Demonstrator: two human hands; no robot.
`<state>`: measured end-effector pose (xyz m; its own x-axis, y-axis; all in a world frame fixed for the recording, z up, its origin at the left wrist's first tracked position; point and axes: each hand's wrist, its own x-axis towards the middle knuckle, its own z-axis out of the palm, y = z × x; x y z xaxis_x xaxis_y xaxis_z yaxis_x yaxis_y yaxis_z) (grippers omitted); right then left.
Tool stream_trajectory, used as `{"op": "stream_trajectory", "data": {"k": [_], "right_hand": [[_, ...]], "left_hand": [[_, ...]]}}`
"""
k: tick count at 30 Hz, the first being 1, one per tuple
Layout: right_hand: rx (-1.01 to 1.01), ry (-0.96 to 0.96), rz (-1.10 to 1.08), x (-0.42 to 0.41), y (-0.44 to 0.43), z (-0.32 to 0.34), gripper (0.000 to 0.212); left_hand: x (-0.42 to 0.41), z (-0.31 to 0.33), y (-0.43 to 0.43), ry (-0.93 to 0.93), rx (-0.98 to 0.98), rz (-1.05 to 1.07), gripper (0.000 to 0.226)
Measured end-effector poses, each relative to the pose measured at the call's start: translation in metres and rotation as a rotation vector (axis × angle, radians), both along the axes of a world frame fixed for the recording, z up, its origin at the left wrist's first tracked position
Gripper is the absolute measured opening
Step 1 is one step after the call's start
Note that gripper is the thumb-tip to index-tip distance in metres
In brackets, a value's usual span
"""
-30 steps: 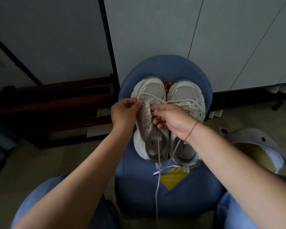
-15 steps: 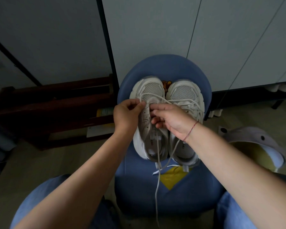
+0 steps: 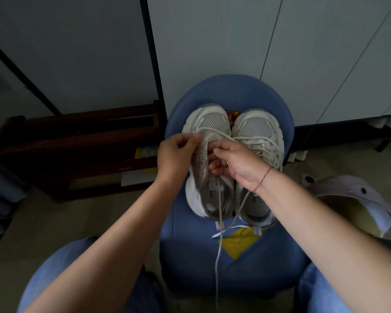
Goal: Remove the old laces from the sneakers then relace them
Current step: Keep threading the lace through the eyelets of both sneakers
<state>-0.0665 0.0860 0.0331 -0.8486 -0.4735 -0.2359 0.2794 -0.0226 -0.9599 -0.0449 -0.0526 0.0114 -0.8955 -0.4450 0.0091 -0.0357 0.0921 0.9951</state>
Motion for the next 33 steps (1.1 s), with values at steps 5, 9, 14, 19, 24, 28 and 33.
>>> {"op": "stream_trajectory", "data": {"k": [5,9,14,19,24,28,33], "right_hand": [[-0.026,0.008,-0.012,0.002,-0.002,-0.003,0.028],[-0.034,0.008,-0.027,0.000,-0.003,-0.006,0.030],[0.052,-0.031,-0.152,-0.005,-0.013,-0.007,0.020],[0.069,-0.072,-0.208,-0.009,-0.017,-0.010,0.019],[-0.072,-0.165,-0.141,-0.010,-0.017,-0.008,0.021],[-0.042,-0.186,-0.112,-0.010,-0.015,-0.007,0.021],[-0.054,-0.191,-0.093,-0.009,-0.014,-0.004,0.019]], "left_hand": [[0.008,-0.001,-0.001,0.077,-0.230,-0.021,0.034],[0.009,-0.001,0.000,0.084,-0.224,-0.051,0.046],[0.015,-0.005,0.007,0.009,-0.108,-0.090,0.034],[0.017,-0.010,0.010,-0.052,-0.141,-0.168,0.054],[0.018,-0.009,0.001,-0.054,-0.128,-0.249,0.059],[0.021,-0.009,-0.006,-0.026,-0.037,-0.291,0.045],[0.025,-0.008,-0.010,-0.034,0.138,-0.281,0.043]]}}
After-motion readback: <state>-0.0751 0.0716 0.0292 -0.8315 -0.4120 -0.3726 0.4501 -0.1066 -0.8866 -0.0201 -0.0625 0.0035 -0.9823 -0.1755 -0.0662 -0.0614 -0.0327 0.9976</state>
